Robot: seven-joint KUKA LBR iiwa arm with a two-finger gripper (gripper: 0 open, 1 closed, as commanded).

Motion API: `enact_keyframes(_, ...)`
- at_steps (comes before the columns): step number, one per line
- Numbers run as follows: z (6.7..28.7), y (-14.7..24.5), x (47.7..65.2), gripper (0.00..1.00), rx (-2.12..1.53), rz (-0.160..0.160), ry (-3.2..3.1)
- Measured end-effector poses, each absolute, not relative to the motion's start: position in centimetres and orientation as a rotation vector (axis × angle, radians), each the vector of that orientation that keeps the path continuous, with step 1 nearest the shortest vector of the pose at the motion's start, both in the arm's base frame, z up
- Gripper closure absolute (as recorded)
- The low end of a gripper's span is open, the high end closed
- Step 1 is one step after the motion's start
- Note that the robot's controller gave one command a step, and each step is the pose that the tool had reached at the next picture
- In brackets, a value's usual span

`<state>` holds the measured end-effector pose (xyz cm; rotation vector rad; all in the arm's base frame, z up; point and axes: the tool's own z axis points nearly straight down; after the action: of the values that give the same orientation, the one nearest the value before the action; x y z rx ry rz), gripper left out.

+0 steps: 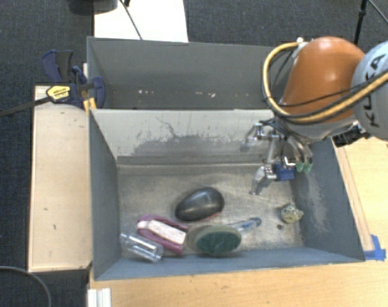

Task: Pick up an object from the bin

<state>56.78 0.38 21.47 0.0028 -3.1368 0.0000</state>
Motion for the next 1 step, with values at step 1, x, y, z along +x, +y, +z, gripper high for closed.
enact_keyframes(1, 7.62, 1.89, 51.49, 0.0, 0.729, 0.0, -3.06)
